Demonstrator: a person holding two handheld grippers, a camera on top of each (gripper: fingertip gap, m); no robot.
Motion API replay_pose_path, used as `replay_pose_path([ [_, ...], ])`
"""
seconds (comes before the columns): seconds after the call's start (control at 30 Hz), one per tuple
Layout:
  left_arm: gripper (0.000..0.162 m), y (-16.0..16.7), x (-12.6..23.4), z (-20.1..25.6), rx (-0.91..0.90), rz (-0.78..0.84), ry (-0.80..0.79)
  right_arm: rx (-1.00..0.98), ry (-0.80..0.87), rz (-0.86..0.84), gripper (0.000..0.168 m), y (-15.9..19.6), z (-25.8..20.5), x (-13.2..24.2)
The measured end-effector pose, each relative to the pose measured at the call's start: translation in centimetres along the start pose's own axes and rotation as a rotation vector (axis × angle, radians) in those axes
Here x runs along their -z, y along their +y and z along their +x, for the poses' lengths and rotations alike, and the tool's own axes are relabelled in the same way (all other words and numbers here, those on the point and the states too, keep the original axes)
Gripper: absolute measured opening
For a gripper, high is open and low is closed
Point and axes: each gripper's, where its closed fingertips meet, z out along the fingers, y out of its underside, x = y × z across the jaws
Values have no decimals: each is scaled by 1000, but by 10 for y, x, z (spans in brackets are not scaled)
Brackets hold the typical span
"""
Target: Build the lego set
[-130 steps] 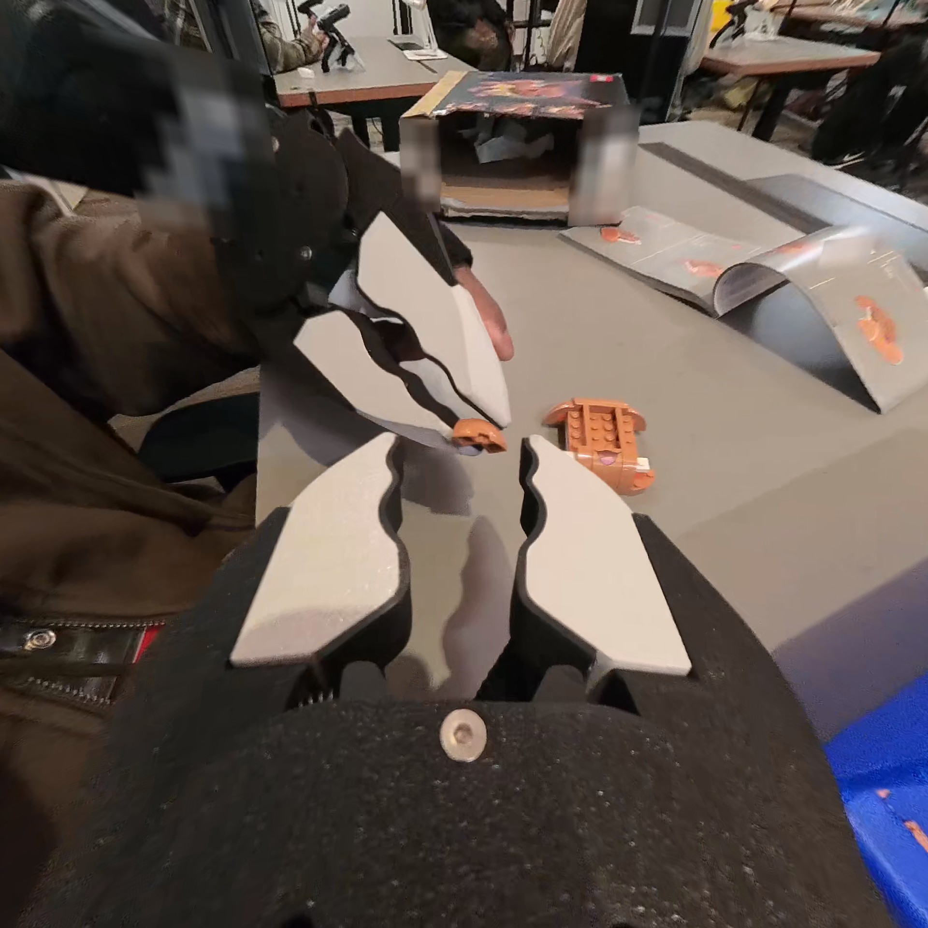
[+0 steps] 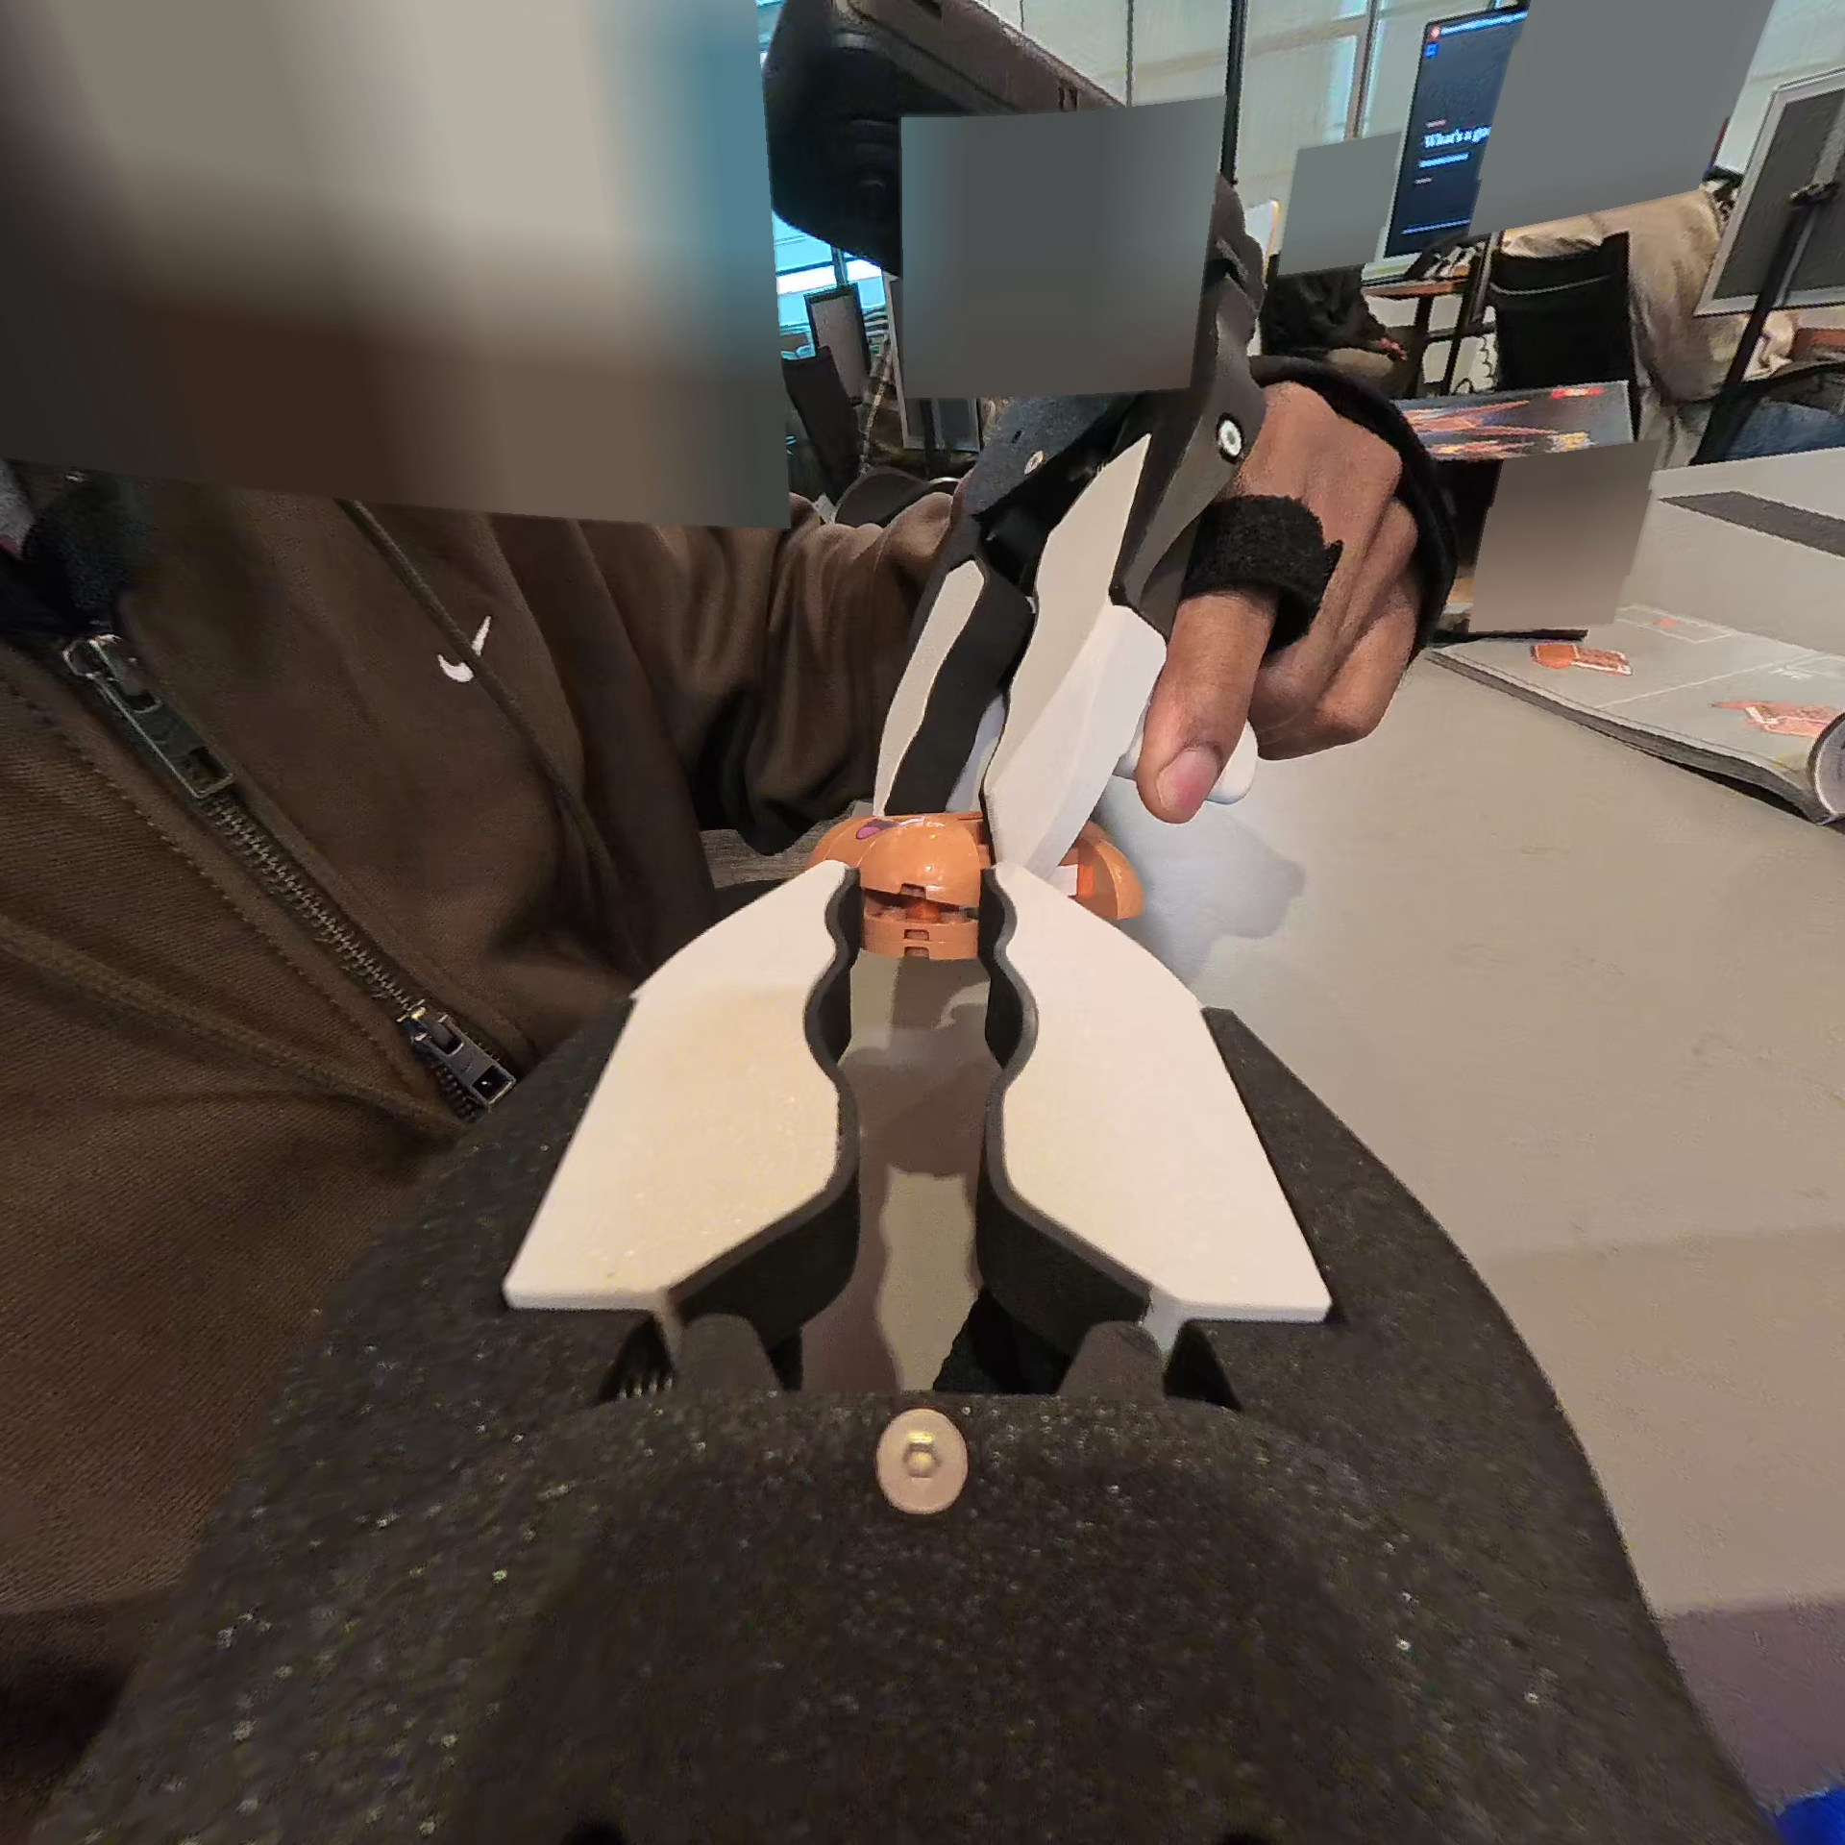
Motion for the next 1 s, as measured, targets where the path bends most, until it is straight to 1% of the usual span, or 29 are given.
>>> replay_pose_path([
  [0.43,42,-2,0,0,0,12,0,1,-6,-1,23,-1,-2,0],
  [0.63,42,-2,0,-1,9,29,-5,-1,-2,3,26,-3,-2,0],
  [0.77,42,-6,1,-1,16,58,-4,22,32,9,35,-6,1,2],
  [0.9,42,-6,2,-2,23,64,-4,98,44,44,38,-15,-3,8],
  [1.0,42,-6,3,-2,29,64,-3,265,92,34,39,-21,-6,13],
])
